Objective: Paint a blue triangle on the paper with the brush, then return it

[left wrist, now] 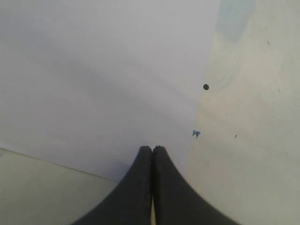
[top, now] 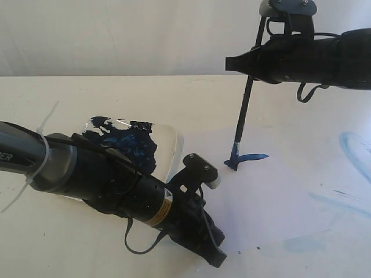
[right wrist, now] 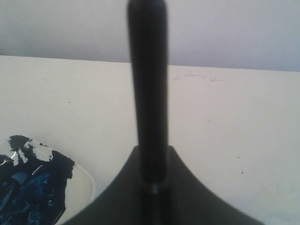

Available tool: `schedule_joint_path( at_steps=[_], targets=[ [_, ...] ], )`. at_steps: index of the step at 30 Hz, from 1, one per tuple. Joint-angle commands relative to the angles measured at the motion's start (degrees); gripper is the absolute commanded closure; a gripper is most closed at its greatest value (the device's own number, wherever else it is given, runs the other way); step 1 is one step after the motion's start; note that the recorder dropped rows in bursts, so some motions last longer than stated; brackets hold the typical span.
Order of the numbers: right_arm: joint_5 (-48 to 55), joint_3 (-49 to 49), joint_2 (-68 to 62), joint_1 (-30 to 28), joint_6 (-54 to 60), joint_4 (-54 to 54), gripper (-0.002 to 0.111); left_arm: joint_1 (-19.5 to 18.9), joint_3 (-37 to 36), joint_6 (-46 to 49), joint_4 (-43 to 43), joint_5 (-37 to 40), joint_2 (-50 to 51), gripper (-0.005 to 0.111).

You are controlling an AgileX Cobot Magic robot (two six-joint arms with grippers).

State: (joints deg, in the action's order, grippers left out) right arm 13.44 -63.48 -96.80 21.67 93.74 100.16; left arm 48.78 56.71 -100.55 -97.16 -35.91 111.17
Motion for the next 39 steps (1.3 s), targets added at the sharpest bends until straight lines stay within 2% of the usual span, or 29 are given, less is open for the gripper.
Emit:
schedule_joint_path(
  at_steps=[1,11,33,39],
  targets=[
    [-1.35,0.91,0.62,-0.03,-0.12,-0.22,0.108,-0.16,-0.11,0.0,-0.91,0.83,0.13,0.107],
    [-2.22,0.91,3.41,-0.03,-1.63,-0.22,0.108,-0.16,-0.11,0.0,-0.91,0.83,0.13,0.107],
    [-1.7,-1.03,0.72,-0.03,-1.63,-0.22,0.108,-0.16,-0.11,-0.1,-0.91,0.83,0.13,0.107],
    [-1.8,1.02,0.75,-0.03,-1.63,-0.22,0.108,-0.16,-0.11,-0.1,-0.91,0.83,0.13,0.107]
  ],
)
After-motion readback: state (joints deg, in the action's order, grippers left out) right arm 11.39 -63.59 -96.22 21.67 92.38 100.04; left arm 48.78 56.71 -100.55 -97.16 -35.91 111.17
